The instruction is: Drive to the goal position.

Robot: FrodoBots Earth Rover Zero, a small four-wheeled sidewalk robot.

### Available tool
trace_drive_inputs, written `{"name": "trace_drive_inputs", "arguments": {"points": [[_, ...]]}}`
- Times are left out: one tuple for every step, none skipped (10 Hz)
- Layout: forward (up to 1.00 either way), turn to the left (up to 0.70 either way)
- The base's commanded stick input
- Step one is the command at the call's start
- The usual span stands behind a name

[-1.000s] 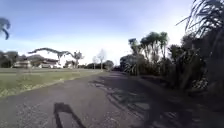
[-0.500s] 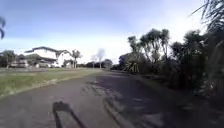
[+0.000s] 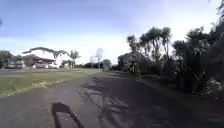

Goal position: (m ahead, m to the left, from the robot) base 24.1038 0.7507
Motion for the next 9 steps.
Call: {"name": "trace_drive_inputs", "arguments": {"points": [[1.0, 0.0], [1.0, 0.0], [1.0, 0.0], [1.0, 0.0], [1.0, 0.0], [1.0, 0.0], [1.0, 0.0], [1.0, 0.0], [1.0, 0.0]]}}
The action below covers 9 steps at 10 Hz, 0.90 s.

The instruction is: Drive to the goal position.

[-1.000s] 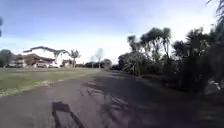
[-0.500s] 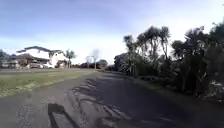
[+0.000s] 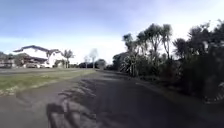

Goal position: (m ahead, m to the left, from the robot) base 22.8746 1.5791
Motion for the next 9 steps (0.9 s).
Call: {"name": "trace_drive_inputs", "arguments": {"points": [[1.0, 0.0], [1.0, 0.0], [1.0, 0.0], [1.0, 0.0], [1.0, 0.0], [1.0, 0.0], [1.0, 0.0], [1.0, 0.0], [1.0, 0.0]]}}
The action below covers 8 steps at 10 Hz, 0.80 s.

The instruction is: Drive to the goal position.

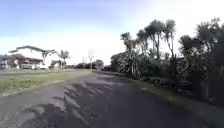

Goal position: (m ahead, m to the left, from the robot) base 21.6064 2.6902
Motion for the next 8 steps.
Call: {"name": "trace_drive_inputs", "arguments": {"points": [[1.0, 0.0], [1.0, 0.0], [1.0, 0.0], [1.0, 0.0], [1.0, 0.0], [1.0, 0.0], [1.0, 0.0], [1.0, 0.0]]}}
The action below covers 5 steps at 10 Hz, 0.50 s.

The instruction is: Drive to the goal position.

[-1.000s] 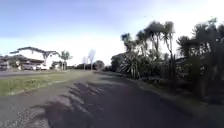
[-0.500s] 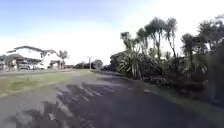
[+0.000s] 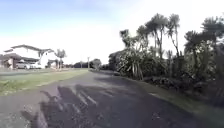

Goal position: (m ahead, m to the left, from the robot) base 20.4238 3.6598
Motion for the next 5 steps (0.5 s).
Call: {"name": "trace_drive_inputs", "arguments": {"points": [[1.0, 0.0], [1.0, 0.0], [1.0, 0.0], [1.0, 0.0], [1.0, 0.0]]}}
